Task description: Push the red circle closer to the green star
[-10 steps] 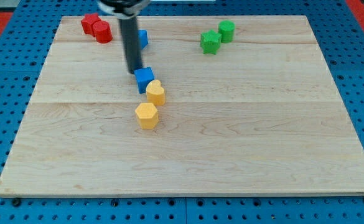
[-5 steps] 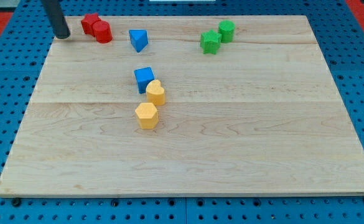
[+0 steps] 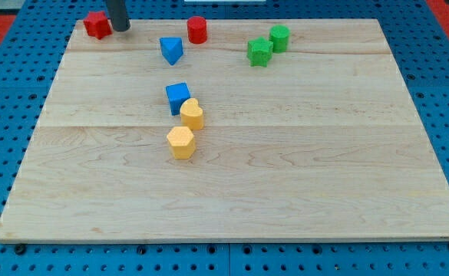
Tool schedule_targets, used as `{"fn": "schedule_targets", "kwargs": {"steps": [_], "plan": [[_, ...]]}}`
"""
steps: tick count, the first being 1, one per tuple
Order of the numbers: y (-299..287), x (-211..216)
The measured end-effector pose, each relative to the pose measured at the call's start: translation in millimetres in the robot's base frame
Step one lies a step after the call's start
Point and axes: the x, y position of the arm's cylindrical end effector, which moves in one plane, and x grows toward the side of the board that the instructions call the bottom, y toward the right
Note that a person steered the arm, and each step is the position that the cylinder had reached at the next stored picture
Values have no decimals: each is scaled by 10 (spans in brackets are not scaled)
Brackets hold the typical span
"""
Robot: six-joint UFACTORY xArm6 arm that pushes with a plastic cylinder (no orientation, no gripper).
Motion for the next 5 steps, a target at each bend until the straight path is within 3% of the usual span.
{"fn": "schedule_targets", "kwargs": {"steps": [2, 5], "plan": [[939, 170], [1263, 135]]}}
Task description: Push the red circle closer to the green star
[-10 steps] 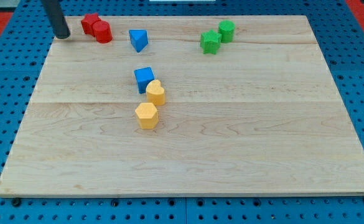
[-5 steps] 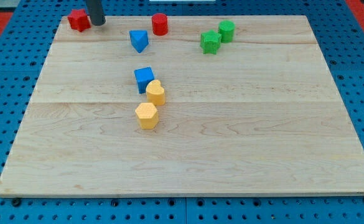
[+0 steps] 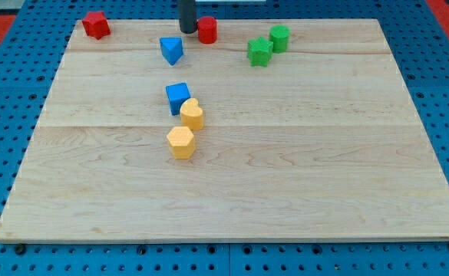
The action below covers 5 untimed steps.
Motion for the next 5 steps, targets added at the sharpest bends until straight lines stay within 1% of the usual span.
{"fn": "schedule_targets", "kwargs": {"steps": [2, 4, 5], "plan": [[164, -75], [177, -150], [270, -4]]}}
